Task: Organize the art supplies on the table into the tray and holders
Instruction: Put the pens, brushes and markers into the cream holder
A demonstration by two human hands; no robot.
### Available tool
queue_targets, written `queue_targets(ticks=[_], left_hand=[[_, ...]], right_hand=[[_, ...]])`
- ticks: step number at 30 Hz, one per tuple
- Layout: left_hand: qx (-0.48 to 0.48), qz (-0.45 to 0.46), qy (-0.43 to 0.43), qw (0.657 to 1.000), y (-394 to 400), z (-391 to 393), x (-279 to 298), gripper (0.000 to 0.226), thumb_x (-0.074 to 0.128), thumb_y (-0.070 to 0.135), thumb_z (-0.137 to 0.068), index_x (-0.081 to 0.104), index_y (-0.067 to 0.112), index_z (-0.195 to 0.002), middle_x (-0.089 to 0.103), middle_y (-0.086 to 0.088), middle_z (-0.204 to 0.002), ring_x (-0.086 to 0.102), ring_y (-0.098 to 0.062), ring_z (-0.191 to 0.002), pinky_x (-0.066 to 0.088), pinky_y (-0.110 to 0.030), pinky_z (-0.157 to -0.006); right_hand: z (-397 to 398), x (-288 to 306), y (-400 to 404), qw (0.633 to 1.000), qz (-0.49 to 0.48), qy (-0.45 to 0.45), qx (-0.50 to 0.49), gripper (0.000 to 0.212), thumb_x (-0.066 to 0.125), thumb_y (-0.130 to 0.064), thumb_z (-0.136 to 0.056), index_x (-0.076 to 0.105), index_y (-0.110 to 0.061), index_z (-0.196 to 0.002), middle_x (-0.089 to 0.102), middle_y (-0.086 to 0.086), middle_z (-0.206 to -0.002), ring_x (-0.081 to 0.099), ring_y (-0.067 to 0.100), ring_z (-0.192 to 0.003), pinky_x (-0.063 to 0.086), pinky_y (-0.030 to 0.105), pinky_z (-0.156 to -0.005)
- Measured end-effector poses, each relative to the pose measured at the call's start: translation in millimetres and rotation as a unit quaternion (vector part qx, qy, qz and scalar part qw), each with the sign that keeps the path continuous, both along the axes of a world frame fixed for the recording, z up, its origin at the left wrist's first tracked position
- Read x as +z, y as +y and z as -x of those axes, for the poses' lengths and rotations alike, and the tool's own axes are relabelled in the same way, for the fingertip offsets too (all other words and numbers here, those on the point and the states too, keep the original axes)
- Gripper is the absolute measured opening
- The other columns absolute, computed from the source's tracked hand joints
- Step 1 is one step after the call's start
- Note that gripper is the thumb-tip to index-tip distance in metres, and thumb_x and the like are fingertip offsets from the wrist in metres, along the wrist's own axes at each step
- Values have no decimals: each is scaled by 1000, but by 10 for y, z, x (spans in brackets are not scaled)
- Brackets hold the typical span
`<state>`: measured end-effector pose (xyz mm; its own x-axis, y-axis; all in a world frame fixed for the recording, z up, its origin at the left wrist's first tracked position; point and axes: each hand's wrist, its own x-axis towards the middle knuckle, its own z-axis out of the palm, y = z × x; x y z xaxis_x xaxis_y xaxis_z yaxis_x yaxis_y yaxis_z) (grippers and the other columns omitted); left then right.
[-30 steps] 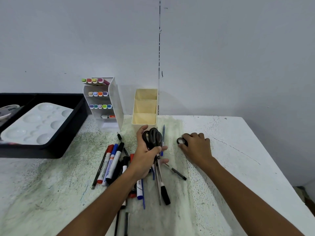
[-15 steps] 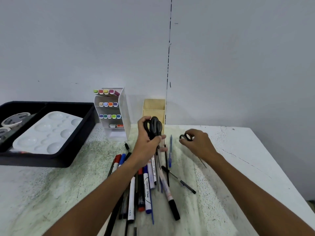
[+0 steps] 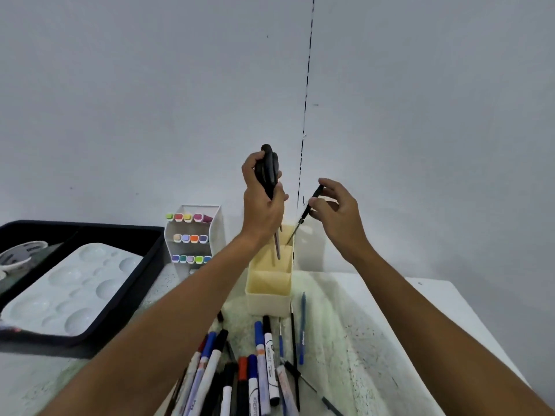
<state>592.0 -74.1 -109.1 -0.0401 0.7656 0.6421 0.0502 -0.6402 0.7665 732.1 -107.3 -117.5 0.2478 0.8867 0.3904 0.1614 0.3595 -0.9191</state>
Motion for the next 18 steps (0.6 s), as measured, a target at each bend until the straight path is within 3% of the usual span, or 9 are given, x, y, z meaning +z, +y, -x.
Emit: queue_targets(ticks=[4,7,9,12,18], left_hand=[[34,-32,-8,999,210,-68,-82,55,47,-3,-95,26,35,-128,53,38,-111,61,1,-98,56,-52,-83],[59,-48,-20,997,327,-122,-210,52,49,3,-95,30,38,-128,51,9,-128,58,-3,-106,54,-53,-86],[69,-57,-32,995,419,-152,-306,52,49,0,-93,29,31,-130,44,-6,-133,55,-7,-111,52,-53,-90],[72,-79,-31,994,532,-191,-489,53,50,0,-93,28,28,-131,41,-21,-137,49,-30,-126,45,-59,-98],[81,-53,13,995,546,-176,-804,59,50,8,-94,28,45,-133,37,-25,-143,41,-38,-134,38,-60,-105]], right_hand=[[-20,-89,121,999,-25,18,-21,38,64,-9,-89,55,-23,-123,61,-13,-103,66,23,-98,54,36,-90],[-20,-161,195,999,-38,26,-27,41,64,-5,-88,54,-17,-127,62,-5,-109,64,18,-102,51,18,-80],[-18,-222,246,998,-42,32,-21,43,64,-3,-88,54,-15,-128,62,-1,-112,63,17,-103,50,15,-78],[-16,-327,311,999,-37,26,-15,45,64,-2,-88,54,-15,-129,60,3,-117,62,17,-105,49,13,-75],[-47,-538,381,1000,10,8,21,47,65,-1,-86,55,-14,-131,62,-2,-116,62,15,-106,51,16,-79]])
